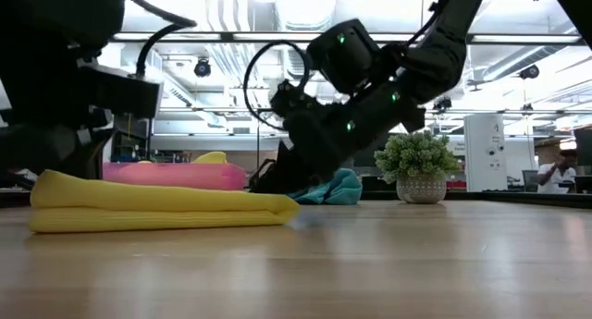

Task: Fold microfiber towels
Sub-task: Fold the yellow towel

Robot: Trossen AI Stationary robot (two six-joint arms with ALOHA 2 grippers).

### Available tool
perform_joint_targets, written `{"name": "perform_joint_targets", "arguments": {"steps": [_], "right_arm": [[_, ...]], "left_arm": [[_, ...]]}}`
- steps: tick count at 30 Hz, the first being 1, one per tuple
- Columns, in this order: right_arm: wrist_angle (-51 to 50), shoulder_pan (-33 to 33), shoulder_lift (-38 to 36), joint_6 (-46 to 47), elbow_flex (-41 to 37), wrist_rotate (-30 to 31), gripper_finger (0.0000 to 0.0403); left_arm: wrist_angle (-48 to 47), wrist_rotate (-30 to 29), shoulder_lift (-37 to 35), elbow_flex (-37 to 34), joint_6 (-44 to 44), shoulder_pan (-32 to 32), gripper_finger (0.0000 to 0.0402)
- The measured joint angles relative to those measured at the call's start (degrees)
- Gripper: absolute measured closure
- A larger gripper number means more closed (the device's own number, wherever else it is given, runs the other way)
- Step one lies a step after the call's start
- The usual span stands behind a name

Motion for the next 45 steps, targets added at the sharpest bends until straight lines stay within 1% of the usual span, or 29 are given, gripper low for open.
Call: {"name": "perform_joint_targets", "arguments": {"steps": [4,10,14,17,21,23,27,32,38,40,43,45], "right_arm": [[-1.98,-0.01,-2.92,-0.54,-0.17,0.01,0.0394],[-6.67,0.02,-7.89,-3.12,-0.88,0.00,0.0394],[-7.27,0.45,-9.32,-3.43,-1.64,-0.09,0.0394],[-7.09,1.63,-9.32,-3.45,-1.77,-1.56,0.0394],[-2.74,4.10,-8.05,-3.31,-1.79,-4.84,0.0394],[0.54,5.40,-6.88,-3.32,-1.48,-5.56,0.0394],[3.29,7.14,-5.05,-3.43,0.05,-6.22,0.0394],[3.33,7.32,-1.92,-3.45,4.01,-6.23,0.0394],[3.17,7.30,4.64,-4.15,10.50,-6.60,0.0394],[2.90,7.30,6.11,-4.19,11.68,-7.01,0.0394],[2.73,7.30,7.90,-3.40,12.85,-9.11,0.0394],[1.47,7.30,8.69,-3.04,13.49,-9.26,0.0394]], "left_arm": [[-2.12,0.22,-1.66,1.07,1.80,0.00,0.0402],[-1.01,1.06,-6.58,2.10,2.61,0.00,0.0402],[8.43,0.93,-9.47,1.80,2.60,-0.02,0.0402],[15.93,1.03,-9.62,0.90,2.77,-0.13,0.0402],[22.67,1.08,-8.14,-0.37,2.70,-0.70,0.0401],[23.17,1.40,-7.22,-0.55,2.66,-0.93,0.0401],[22.05,3.73,-6.53,-0.62,2.56,-1.40,0.0401],[20.27,4.05,-7.21,-0.75,2.53,-1.71,0.0401],[21.08,3.67,-6.67,-0.89,2.55,-1.75,0.0401],[21.24,2.75,-6.16,-0.89,2.53,-1.75,0.0401],[21.30,2.56,-5.16,-0.89,2.51,-1.77,0.0401],[21.42,2.57,-4.62,-0.89,2.50,-1.78,0.0401]]}}
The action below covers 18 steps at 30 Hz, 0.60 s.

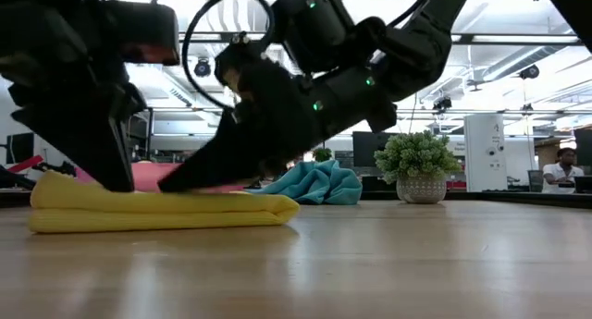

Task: Fold microfiber towels
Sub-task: Fold the yellow towel

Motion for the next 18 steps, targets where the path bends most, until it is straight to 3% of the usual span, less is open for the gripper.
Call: {"name": "perform_joint_targets", "arguments": {"steps": [18], "right_arm": [[-5.57,-0.17,-0.12,-0.79,-1.14,0.13,0.0394]], "left_arm": [[-4.14,8.33,3.32,0.14,-2.79,-1.50,0.0401]]}}
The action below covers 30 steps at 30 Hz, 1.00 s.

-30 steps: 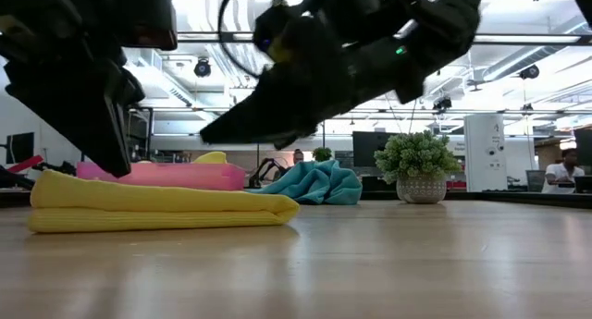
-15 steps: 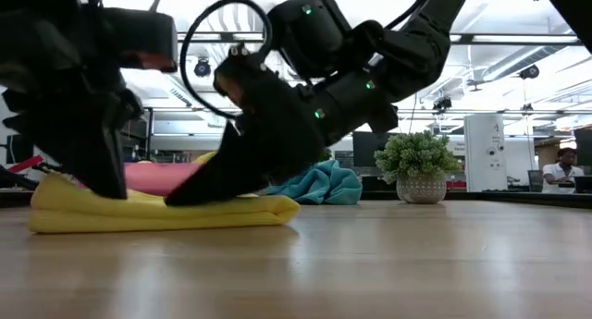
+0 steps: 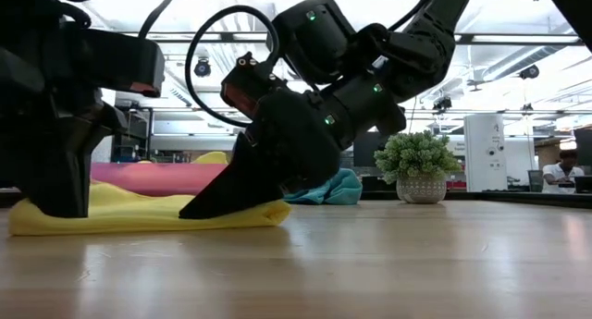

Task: Fold microfiber towels
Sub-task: Fold the yellow towel

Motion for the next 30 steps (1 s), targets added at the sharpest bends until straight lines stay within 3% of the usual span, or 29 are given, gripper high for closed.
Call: {"name": "perform_joint_targets", "arguments": {"steps": [30], "right_arm": [[-21.08,-0.09,-10.48,-5.27,-1.25,0.22,0.0394]], "left_arm": [[-5.98,2.12,-4.29,-0.33,-0.13,-0.97,0.0402]]}}
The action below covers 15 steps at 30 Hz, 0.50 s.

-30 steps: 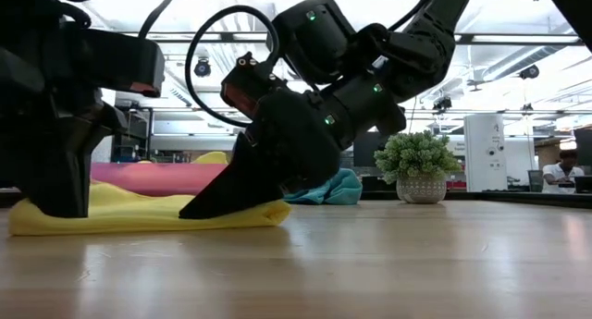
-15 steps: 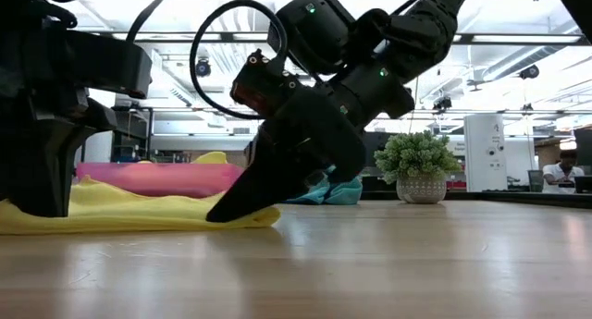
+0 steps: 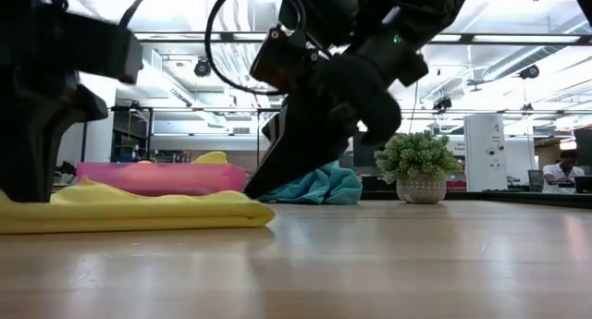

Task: Fold microfiber towels
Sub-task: Fold the yellow towel

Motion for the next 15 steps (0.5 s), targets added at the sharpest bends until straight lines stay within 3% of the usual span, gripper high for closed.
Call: {"name": "perform_joint_targets", "arguments": {"steps": [9,15], "right_arm": [[-1.15,-0.86,-3.01,-3.58,-0.11,4.52,0.0394],[2.31,-4.11,-3.01,-5.58,-0.11,4.74,0.0394]], "left_arm": [[-4.14,-0.56,-6.06,0.53,-0.02,-0.13,0.0402],[-13.27,-12.50,-6.63,0.15,-0.02,0.21,0.0402]]}}
